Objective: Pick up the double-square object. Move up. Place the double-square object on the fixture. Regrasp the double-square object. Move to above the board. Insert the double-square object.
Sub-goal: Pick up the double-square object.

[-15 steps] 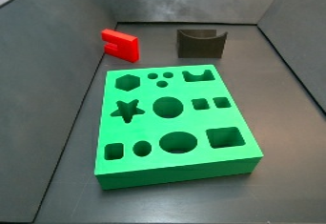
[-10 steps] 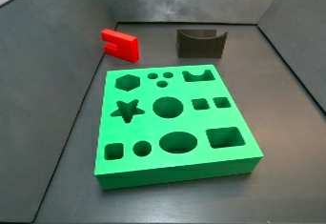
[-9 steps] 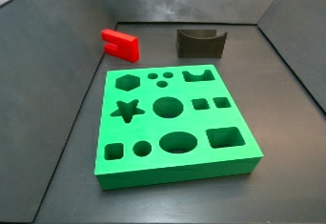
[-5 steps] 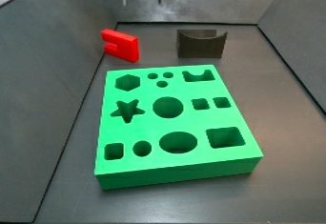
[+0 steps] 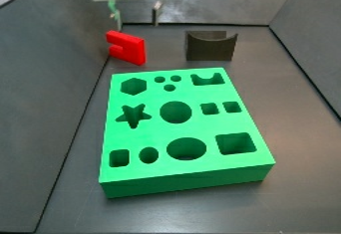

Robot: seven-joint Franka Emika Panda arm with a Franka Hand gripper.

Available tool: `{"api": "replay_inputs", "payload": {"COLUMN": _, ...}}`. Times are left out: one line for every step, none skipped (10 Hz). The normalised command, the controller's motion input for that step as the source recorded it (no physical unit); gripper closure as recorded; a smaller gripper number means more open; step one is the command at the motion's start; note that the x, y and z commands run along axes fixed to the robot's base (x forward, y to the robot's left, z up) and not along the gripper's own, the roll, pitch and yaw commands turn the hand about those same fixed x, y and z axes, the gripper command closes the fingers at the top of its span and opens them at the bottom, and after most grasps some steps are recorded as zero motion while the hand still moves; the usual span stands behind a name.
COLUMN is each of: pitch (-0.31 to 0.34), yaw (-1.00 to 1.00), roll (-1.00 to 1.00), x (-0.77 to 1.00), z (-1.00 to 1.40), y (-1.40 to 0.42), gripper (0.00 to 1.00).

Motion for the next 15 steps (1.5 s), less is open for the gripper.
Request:
{"api": "replay_inputs", "payload": {"pitch": 0.000, "yaw": 0.58, "roll": 0.08, "x": -0.45, "z": -0.69, "y": -0.22, "gripper": 0.00}}
{"api": "replay_inputs", "payload": {"pitch": 0.000, "yaw": 0.56, "roll": 0.03, "x": -0.39, "z": -0.76, "y": -0.16, "gripper": 0.00}}
{"api": "replay_inputs", "payload": {"pitch": 0.024, "yaw": 0.45, "roll": -0.03, "x": -0.04, "z": -0.80, "y": -0.09, "gripper": 0.00}}
{"api": "replay_inputs", "payload": {"pitch": 0.037, "yaw": 0.35, "roll": -0.06, "x": 0.00, "z": -0.81, "y": -0.10, "gripper": 0.00}}
{"api": "replay_inputs", "payload": {"pitch": 0.011, "yaw": 0.23, "roll": -0.11, "x": 0.13, "z": -0.75, "y": -0.11, "gripper": 0.00}}
{"api": "replay_inputs", "payload": {"pitch": 0.011, "yaw": 0.09, "roll": -0.10, "x": 0.15, "z": -0.81, "y": -0.12, "gripper": 0.00}}
{"api": "replay_inputs", "payload": {"pitch": 0.000, "yaw": 0.07, "roll": -0.09, "x": 0.11, "z": -0.80, "y": -0.11, "gripper": 0.00}}
{"api": "replay_inputs", "payload": {"pitch": -0.006, "yaw": 0.00, "roll": 0.00, "x": 0.00, "z": 0.00, "y": 0.00, "gripper": 0.00}}
{"api": "replay_inputs", "payload": {"pitch": 0.000, "yaw": 0.00, "roll": 0.00, "x": 0.00, "z": 0.00, "y": 0.00, "gripper": 0.00}}
{"api": "replay_inputs", "payload": {"pitch": 0.000, "yaw": 0.00, "roll": 0.00, "x": 0.00, "z": 0.00, "y": 0.00, "gripper": 1.00}}
{"api": "replay_inputs", "payload": {"pitch": 0.000, "yaw": 0.00, "roll": 0.00, "x": 0.00, "z": 0.00, "y": 0.00, "gripper": 1.00}}
{"api": "replay_inputs", "payload": {"pitch": 0.000, "yaw": 0.00, "roll": 0.00, "x": 0.00, "z": 0.00, "y": 0.00, "gripper": 1.00}}
{"api": "replay_inputs", "payload": {"pitch": 0.000, "yaw": 0.00, "roll": 0.00, "x": 0.00, "z": 0.00, "y": 0.00, "gripper": 1.00}}
{"api": "replay_inputs", "payload": {"pitch": 0.000, "yaw": 0.00, "roll": 0.00, "x": 0.00, "z": 0.00, "y": 0.00, "gripper": 1.00}}
{"api": "replay_inputs", "payload": {"pitch": 0.000, "yaw": 0.00, "roll": 0.00, "x": 0.00, "z": 0.00, "y": 0.00, "gripper": 1.00}}
